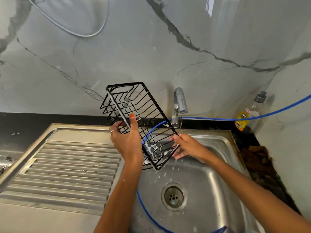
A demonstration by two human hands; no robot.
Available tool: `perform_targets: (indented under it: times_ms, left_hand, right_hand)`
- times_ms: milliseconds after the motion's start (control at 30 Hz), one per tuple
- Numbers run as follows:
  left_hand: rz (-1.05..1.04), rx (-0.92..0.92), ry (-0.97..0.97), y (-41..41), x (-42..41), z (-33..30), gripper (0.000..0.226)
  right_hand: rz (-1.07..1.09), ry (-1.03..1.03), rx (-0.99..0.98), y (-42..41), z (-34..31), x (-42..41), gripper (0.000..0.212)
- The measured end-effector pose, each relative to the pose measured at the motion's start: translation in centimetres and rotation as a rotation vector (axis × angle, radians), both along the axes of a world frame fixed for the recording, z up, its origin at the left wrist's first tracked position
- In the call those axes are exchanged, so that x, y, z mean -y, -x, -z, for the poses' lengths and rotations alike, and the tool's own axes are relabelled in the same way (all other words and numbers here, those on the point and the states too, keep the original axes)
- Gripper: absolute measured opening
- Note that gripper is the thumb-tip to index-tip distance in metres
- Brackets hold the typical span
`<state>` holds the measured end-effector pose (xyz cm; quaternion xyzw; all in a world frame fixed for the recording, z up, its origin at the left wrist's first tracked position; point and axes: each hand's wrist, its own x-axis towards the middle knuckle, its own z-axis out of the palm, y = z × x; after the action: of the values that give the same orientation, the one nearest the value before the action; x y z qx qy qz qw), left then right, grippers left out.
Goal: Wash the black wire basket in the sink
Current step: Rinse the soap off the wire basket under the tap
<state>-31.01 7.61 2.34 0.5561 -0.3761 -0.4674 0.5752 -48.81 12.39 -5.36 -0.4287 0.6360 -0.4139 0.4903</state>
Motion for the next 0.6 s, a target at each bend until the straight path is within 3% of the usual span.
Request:
perform_targets:
  times_ms: [133,267,333,467,600]
  left_hand:
    - [0.127,-0.007,-0.086,0.1,-0.1,0.2,0.038]
    - [0.275,0.017,-0.199,-0.5,0.0,0.8,0.052]
    - [0.393,0.047,-0.291,-0.8,0.2,1.1,0.059]
    - [0.574,0.073,-0.418,-0.8,-0.4,1.4,0.066]
    - [0.644,0.116,-0.462,-0.2,-0.4,2.4,0.068]
  right_hand:
    - [-0.001,-0.06,0.065,0.8,-0.3,-2.0,0.018]
    - [-0.141,-0.181,0.066,2.5,-1.4,-3.4,0.049]
    - [-0.166,-0.187,0.143,2.8,-2.5,-3.8,0.048]
    - [-0.014,-0.236,0.125,1.5,-2.9,-4.0,0.049]
    - [0.166,-0.235,0.174,0.5,-2.1,-4.7,0.033]
